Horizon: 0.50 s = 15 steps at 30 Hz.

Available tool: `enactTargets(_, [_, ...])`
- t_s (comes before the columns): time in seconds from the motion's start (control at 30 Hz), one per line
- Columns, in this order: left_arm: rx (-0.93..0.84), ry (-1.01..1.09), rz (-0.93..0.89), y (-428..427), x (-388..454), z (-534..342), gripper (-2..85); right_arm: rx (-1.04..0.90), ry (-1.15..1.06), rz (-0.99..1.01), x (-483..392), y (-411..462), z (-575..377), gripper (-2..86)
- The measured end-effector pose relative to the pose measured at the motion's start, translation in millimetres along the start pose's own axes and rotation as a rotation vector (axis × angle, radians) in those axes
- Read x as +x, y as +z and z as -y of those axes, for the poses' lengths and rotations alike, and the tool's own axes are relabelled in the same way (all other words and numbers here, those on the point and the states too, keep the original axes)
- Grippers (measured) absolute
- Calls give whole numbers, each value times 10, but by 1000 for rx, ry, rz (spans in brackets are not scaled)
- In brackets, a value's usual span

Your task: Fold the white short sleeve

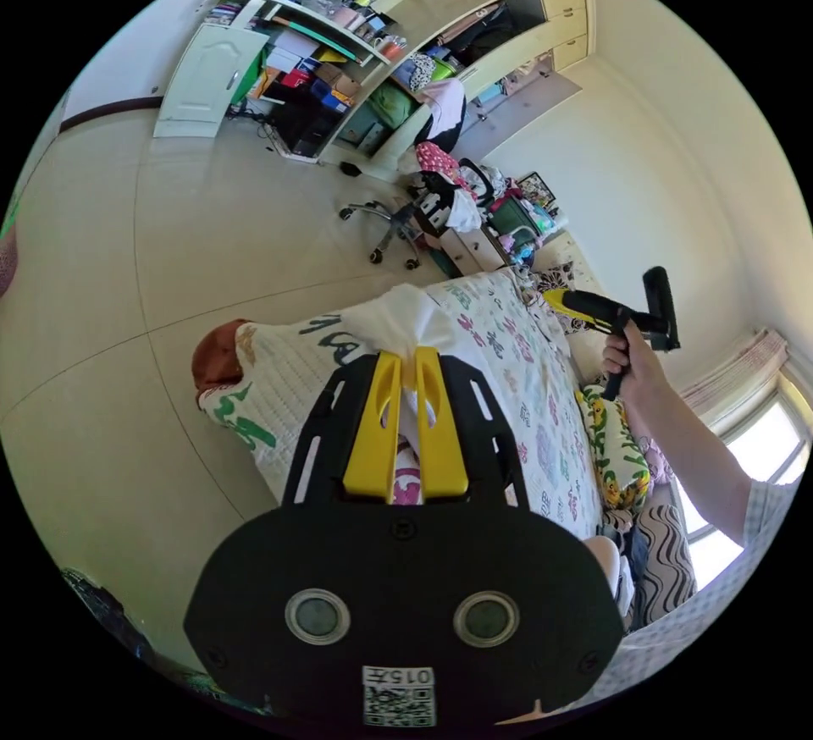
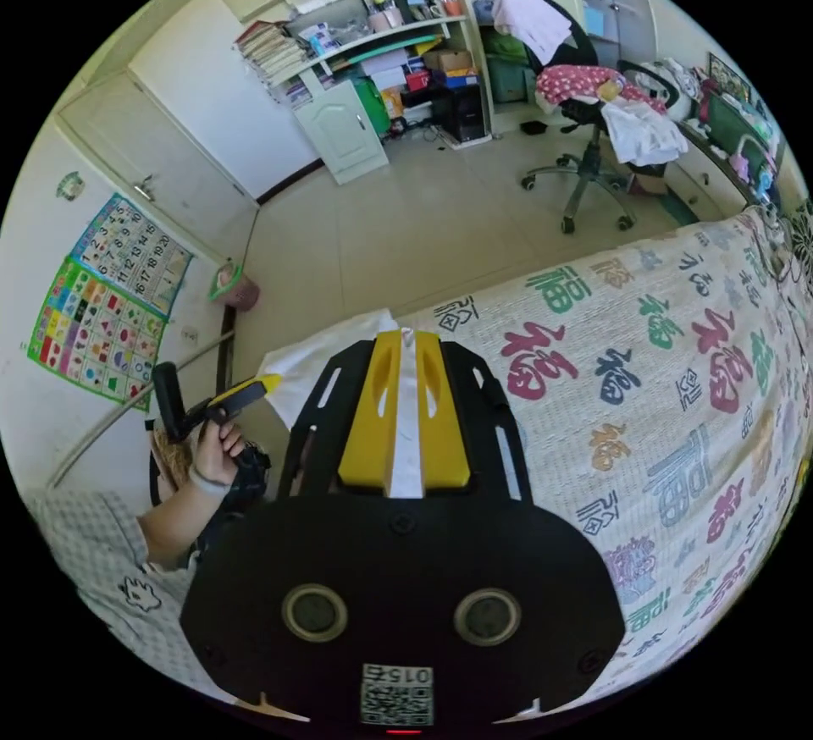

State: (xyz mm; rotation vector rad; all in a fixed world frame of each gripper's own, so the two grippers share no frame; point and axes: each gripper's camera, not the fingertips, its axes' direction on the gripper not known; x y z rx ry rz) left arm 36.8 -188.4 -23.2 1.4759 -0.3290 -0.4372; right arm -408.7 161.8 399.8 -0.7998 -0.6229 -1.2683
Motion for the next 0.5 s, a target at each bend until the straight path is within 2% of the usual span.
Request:
enactTargets(0.17, [27, 2, 90, -85, 366, -220, -3, 53, 33, 21, 169, -639, -894, 22])
enactTargets(0.3, [137, 79, 148, -286, 911, -446, -7, 161, 197, -58, 324, -1413, -2124, 19])
enactTargets(0.4, [88, 251, 26, -173, 1557, -579, -6, 224, 342, -191, 346, -2029, -3130, 24])
enactTargets(0.5, [-33, 429, -132, 104, 2452, -862, -4, 275, 488, -358, 337, -2602, -4119, 34])
